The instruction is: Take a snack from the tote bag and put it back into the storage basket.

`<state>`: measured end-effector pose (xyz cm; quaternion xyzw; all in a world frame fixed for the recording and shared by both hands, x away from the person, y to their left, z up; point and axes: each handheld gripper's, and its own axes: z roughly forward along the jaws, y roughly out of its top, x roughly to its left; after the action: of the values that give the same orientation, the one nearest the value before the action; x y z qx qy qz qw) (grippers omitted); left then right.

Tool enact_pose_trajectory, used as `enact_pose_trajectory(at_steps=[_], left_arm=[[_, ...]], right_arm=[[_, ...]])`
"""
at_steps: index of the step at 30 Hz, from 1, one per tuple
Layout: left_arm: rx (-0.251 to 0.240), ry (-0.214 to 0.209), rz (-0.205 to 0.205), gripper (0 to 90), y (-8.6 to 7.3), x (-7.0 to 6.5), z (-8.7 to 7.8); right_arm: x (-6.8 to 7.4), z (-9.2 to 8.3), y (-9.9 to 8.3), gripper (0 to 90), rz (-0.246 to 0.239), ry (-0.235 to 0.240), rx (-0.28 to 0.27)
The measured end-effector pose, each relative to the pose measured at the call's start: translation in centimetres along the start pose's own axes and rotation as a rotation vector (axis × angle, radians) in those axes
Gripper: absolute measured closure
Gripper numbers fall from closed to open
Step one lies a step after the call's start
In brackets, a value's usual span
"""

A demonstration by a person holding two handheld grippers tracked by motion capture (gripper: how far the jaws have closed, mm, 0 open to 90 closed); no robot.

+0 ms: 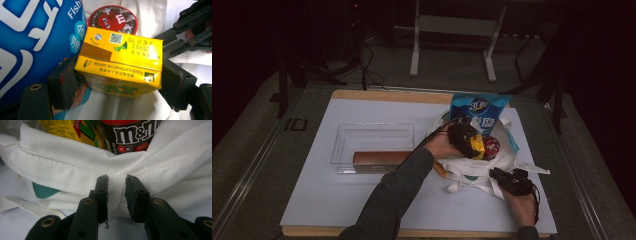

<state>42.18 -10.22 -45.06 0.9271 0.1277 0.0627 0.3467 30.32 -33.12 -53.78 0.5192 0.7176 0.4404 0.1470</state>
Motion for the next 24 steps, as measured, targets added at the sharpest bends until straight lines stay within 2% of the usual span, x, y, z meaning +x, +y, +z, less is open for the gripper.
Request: enact_pose_trajectory(at_steps=[5,8,18,24], left_arm=[[0.031,0.039,-0.027,25.0,0.26,-0.57,-0.1],[0.036,0.046,-0.035,25.1,0.36,-0.72,-0.1],[-0.021,-0.011,0.007,24.2,-0.21,0.06,0.31],[-0.024,-0.013,0.037,24.0,-0.29,0.06,0.77]], right_arm=[[0.02,0.0,-0.01,72.1,-0.004,-0.003,0.0],[0.02,0.0,-0.01,72.1,-0.004,-0.003,0.0],[-0.05,-0.01,-0.01,72.1,0.006,0.003,0.0],[-0.04,0.0,-0.01,72.0,0.002,0.002,-0.002]])
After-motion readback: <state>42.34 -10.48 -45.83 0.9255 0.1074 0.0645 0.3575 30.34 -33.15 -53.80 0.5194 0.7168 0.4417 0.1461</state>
